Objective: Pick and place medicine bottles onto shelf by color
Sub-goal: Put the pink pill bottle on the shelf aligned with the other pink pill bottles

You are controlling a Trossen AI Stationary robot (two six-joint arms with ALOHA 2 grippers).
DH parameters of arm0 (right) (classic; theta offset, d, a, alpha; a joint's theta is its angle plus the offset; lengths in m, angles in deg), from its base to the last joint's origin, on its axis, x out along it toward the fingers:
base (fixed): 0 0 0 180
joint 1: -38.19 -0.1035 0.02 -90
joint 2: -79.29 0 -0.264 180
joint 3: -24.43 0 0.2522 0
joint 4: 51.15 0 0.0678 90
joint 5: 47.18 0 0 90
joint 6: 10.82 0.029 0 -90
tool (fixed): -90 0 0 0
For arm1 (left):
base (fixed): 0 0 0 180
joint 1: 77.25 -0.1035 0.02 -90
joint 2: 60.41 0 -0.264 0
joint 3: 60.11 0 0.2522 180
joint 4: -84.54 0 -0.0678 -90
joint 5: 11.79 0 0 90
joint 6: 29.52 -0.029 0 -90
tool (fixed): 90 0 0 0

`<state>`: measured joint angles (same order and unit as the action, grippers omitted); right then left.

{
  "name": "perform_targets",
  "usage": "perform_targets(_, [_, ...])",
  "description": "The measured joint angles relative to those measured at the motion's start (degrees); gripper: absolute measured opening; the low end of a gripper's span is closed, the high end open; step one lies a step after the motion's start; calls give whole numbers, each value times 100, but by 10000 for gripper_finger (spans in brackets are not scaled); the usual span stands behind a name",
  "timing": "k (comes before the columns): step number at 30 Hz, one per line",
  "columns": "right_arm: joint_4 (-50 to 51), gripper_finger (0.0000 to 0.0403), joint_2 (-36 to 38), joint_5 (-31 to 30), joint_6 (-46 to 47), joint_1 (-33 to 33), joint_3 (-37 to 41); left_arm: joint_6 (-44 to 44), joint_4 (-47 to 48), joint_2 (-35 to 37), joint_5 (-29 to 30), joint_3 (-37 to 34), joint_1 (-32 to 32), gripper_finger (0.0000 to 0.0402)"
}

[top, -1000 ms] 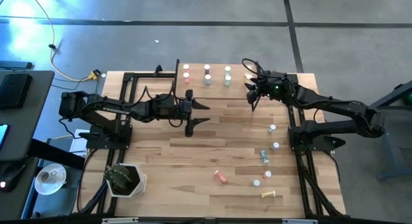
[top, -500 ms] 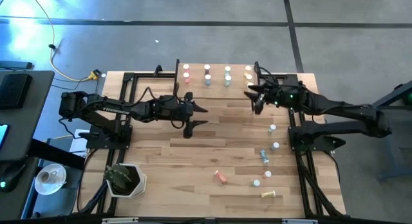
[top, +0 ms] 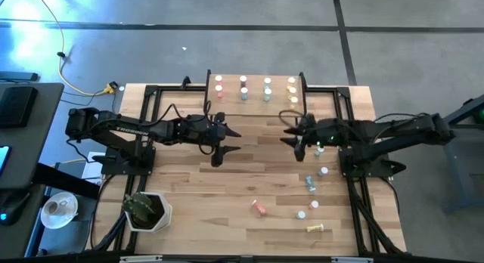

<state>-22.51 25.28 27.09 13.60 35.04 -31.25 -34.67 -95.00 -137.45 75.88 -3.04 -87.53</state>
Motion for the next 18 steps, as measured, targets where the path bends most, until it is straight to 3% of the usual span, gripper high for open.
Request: perform_targets(18, [975,174,-885,-1405,2553,-1865,-2,7,277,20,0,-2,114,202])
